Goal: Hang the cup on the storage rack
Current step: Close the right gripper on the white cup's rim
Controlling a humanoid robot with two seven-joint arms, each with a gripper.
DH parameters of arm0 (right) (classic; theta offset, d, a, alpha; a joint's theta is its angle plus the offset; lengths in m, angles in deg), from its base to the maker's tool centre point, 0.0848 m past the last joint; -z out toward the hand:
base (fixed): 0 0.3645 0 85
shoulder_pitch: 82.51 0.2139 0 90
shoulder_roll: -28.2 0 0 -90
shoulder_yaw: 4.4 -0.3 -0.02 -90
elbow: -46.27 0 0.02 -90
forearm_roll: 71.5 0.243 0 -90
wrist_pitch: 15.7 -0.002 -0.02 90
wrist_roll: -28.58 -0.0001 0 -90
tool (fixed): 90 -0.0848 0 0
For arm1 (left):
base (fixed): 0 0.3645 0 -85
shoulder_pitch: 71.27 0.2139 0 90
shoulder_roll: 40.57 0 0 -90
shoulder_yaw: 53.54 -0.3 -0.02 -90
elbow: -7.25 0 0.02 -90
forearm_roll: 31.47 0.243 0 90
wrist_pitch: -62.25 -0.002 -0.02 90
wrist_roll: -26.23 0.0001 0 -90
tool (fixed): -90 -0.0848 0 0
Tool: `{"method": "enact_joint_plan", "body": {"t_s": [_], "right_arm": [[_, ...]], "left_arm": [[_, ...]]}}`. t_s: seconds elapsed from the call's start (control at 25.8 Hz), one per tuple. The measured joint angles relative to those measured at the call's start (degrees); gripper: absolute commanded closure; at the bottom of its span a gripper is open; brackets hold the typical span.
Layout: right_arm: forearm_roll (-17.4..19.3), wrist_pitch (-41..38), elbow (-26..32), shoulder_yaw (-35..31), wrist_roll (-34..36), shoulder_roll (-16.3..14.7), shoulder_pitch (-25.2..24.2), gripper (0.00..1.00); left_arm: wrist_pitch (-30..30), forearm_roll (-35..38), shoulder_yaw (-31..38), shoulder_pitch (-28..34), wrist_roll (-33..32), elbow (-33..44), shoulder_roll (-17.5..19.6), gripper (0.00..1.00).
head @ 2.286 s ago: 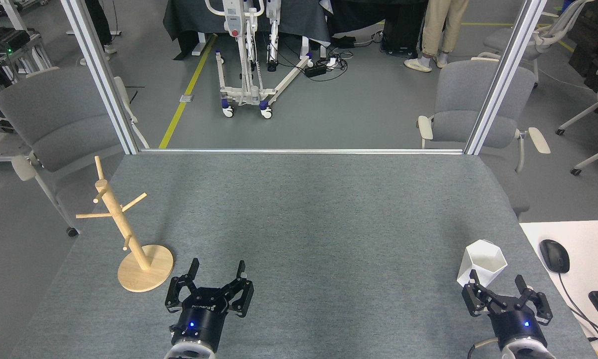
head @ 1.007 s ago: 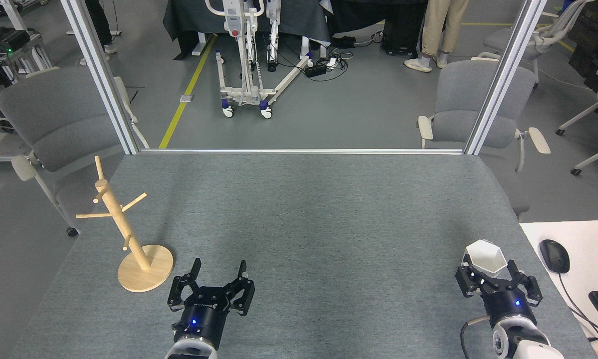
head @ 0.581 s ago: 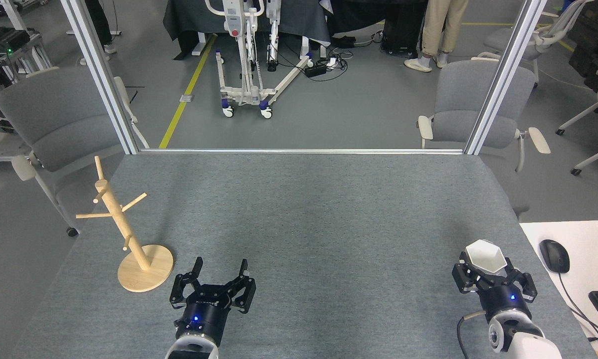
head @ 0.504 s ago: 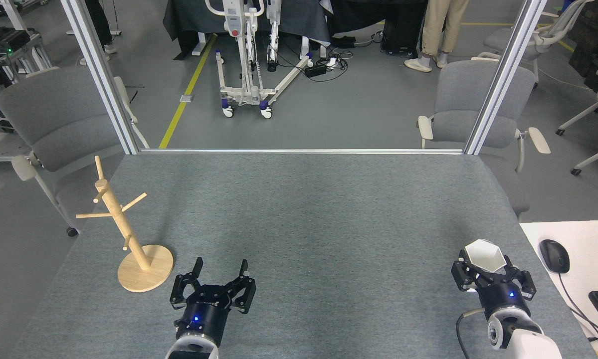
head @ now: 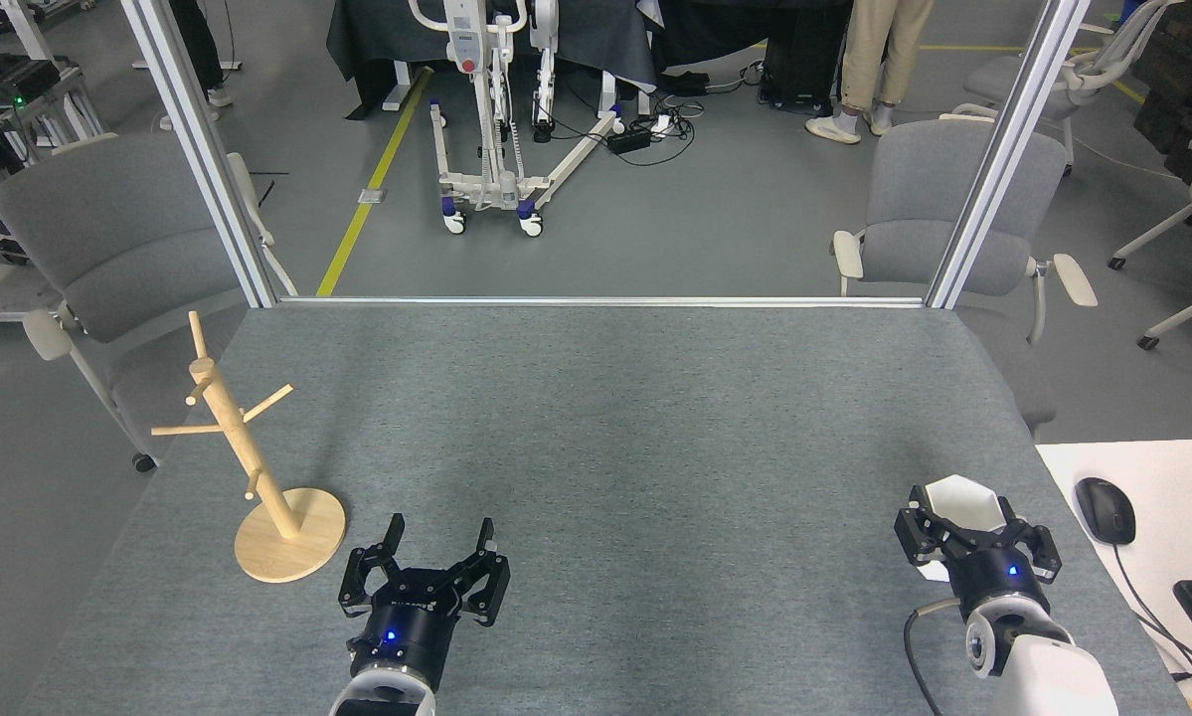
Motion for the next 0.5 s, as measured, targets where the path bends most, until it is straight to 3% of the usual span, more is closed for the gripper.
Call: {"method": "enact_joint_plan", "body": {"t_s": [0.5], "right_arm": [[-0.2,1.06,-2.43,0.09,0.41,0.1,2.22,0.01]], "left_arm": [[0.0,-0.02,0.08,0.02,-0.03,-0.63,-0.04,0.0]]}}
